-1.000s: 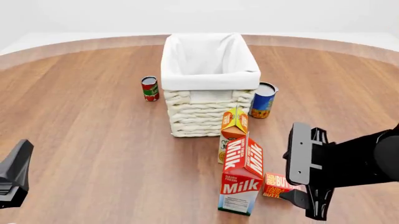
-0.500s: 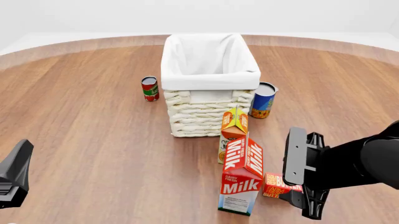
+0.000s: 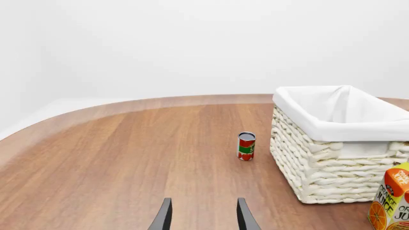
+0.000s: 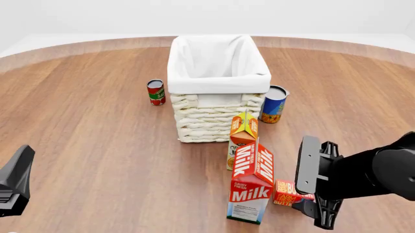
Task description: Pick up the butter and put it in the basket.
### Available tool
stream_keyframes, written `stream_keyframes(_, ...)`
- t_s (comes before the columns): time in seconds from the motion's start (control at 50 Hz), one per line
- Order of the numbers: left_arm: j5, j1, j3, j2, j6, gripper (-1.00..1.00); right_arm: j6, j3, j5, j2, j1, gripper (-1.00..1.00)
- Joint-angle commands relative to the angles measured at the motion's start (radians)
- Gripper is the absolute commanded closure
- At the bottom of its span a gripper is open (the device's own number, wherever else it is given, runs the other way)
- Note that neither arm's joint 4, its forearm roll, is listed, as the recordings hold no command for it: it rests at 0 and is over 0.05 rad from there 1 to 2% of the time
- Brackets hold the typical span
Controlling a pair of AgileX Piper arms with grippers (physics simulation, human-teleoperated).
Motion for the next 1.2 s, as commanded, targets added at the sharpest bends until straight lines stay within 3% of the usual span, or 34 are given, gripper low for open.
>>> stream_keyframes(0.02,0.0,0.0,0.0,0.0,0.0,-1.0,0.005,0.018,-0.027,0.013,-0.006,-1.0)
stream_keyframes(1.2,0.0,0.0,0.0,0.0,0.0,-1.0,0.04,0.12,-0.257,0.162,-0.012,-1.0)
